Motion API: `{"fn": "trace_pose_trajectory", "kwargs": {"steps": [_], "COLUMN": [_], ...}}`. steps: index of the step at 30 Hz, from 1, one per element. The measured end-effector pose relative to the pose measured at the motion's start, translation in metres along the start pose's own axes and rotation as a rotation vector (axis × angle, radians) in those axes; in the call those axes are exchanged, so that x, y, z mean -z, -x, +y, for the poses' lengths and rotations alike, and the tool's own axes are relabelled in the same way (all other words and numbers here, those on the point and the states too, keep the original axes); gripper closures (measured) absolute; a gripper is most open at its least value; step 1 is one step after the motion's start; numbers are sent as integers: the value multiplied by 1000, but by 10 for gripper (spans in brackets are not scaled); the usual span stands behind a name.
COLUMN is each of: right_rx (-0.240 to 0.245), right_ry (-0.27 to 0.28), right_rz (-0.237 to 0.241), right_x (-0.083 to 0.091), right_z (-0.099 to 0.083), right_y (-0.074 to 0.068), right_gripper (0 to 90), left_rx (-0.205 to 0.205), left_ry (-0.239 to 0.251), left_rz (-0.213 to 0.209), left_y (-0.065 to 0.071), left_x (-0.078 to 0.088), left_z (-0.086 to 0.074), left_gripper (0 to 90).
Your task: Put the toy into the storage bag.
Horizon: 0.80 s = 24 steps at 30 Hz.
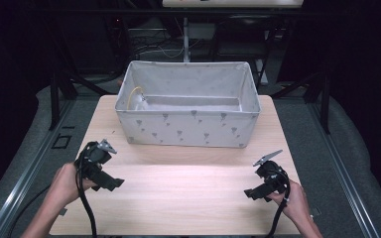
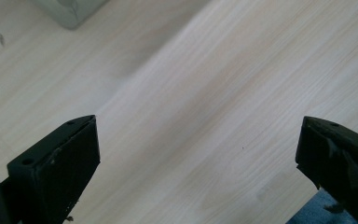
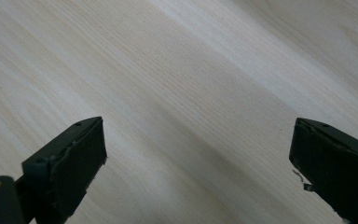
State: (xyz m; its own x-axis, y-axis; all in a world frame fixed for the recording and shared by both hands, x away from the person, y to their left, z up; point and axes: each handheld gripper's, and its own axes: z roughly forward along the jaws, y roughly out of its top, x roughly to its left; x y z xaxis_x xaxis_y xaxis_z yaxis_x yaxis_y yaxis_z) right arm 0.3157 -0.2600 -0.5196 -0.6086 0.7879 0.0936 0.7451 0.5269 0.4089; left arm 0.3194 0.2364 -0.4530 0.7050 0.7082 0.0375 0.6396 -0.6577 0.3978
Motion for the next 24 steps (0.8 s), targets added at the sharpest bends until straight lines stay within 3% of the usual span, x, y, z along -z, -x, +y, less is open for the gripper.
{"fn": "trace_pose_trajectory", "kwargs": {"steps": [3,5,7,11,18,24], "right_rx": [5,5,14,12,8,14], "right_ry": [-5,-11,-17,-13,-16,-13], "right_rz": [-4,-8,-8,-6,-7,-8], "right_x": [0,0,-1,-1,-1,0], "right_z": [0,0,1,1,0,0], "right_y": [0,0,-1,-1,1,1], "right_gripper": [35,35,34,34,34,33], "left_rx": [34,39,40,44,42,52], "left_ry": [-1,-2,-12,-28,-34,-49], "left_rz": [-18,-19,16,35,30,-3], "left_y": [4,5,6,5,2,-6], "left_x": [-21,-26,-37,-53,-66,-79], "left_z": [-16,-19,-27,-35,-44,-47], "left_gripper": [2,2,2,2,2,2]}}
